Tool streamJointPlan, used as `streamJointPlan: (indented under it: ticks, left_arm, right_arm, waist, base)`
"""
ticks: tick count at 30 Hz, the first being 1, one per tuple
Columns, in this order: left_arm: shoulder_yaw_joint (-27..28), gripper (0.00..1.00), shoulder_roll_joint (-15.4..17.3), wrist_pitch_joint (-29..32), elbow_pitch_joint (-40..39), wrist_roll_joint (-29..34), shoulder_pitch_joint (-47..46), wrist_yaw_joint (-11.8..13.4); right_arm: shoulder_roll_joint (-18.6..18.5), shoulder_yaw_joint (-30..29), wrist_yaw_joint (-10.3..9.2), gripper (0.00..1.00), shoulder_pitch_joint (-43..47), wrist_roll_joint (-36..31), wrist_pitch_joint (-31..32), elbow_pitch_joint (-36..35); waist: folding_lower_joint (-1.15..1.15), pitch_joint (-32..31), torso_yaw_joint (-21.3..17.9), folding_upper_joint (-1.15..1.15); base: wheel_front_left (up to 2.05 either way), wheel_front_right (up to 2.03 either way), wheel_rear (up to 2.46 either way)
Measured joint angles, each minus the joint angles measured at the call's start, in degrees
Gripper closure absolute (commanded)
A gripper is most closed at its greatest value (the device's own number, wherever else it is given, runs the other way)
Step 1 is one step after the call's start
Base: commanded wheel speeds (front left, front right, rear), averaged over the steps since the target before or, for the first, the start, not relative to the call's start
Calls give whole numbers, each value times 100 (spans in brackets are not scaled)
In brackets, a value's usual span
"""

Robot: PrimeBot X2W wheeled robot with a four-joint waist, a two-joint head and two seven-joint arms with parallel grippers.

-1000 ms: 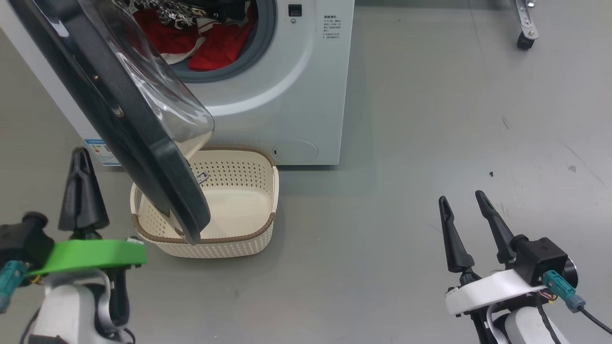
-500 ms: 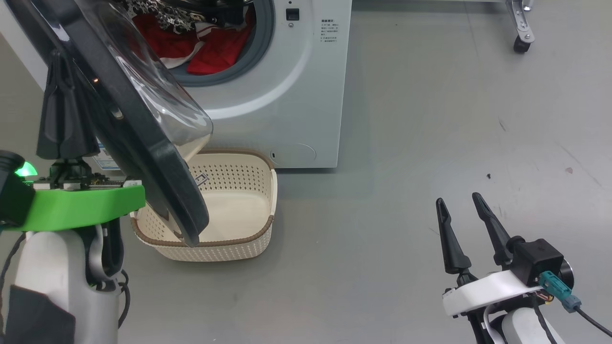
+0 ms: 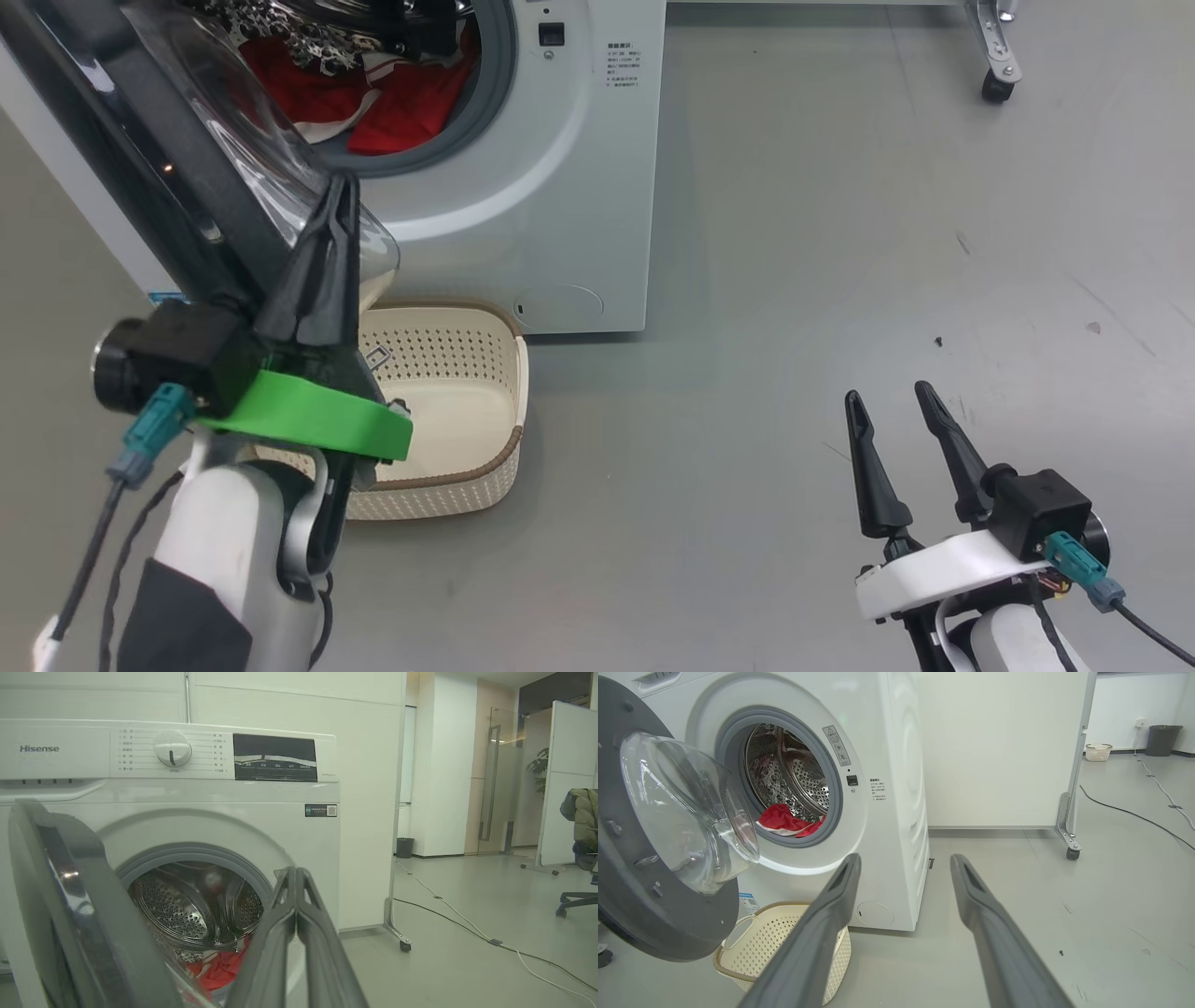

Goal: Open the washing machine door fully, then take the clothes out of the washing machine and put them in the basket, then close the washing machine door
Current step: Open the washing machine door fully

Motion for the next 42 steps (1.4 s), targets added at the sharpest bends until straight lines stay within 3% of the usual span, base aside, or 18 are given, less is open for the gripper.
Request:
streamJointPlan:
  ticks: [13, 42]
  left_arm:
    - [-318, 100, -9, 524, 670, -121, 598, -2]
    - [256, 100, 20, 795, 1390, -310, 661, 396]
  right_arm:
    - [120, -68, 120, 0, 48, -4, 0, 55]
    - [216, -243, 242, 0, 47, -88, 1, 121]
  waist:
    - [0, 22, -141, 0]
    - [0, 245, -364, 0]
  base:
    - [0, 0, 0]
    - [0, 0, 0]
